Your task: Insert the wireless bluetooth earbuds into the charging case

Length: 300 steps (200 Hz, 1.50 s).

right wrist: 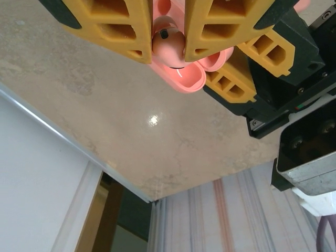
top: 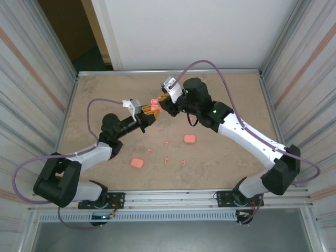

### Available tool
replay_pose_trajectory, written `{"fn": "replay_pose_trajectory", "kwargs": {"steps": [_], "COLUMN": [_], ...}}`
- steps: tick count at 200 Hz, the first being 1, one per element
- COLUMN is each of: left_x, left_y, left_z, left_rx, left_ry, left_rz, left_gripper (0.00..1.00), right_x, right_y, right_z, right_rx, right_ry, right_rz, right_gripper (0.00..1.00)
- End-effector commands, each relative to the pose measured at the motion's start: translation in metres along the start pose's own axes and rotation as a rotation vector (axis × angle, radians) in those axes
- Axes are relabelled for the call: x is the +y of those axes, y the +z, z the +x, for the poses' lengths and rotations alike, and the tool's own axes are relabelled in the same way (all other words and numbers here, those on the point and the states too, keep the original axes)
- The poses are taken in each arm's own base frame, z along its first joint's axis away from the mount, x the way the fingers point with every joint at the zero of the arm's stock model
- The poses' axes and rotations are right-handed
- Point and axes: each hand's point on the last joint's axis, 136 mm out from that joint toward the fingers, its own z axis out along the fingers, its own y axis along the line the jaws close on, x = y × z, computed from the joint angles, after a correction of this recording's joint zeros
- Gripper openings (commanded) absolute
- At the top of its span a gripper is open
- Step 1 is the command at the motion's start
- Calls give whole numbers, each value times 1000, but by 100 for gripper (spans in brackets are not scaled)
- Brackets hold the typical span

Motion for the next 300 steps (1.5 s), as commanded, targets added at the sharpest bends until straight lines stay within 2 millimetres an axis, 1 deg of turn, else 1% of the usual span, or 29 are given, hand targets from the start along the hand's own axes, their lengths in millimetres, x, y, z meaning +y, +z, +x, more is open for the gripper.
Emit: {"fn": "replay_pose_trajectory", "kwargs": {"steps": [1,82,171,247,279,300], "left_x": [-10,-12,-12,-12,-13,-14], "left_y": [5,4,2,2,2,2], "left_z": [-20,-21,-22,-22,-24,-24], "left_rx": [-53,-57,-60,-60,-63,-64], "left_ry": [35,38,38,38,40,43], "left_rz": [41,45,40,40,40,42], "left_gripper": [0,0,0,0,0,0], "right_x": [-1,5,9,22,27,27], "right_y": [-1,10,13,15,14,11], "right_z": [-20,-11,2,9,8,5], "right_rx": [-46,-12,34,60,63,57], "right_ry": [-32,-34,-47,-47,-46,-47], "right_rz": [16,-1,-25,-99,-127,-131], "right_gripper": [18,18,19,19,22,28]}}
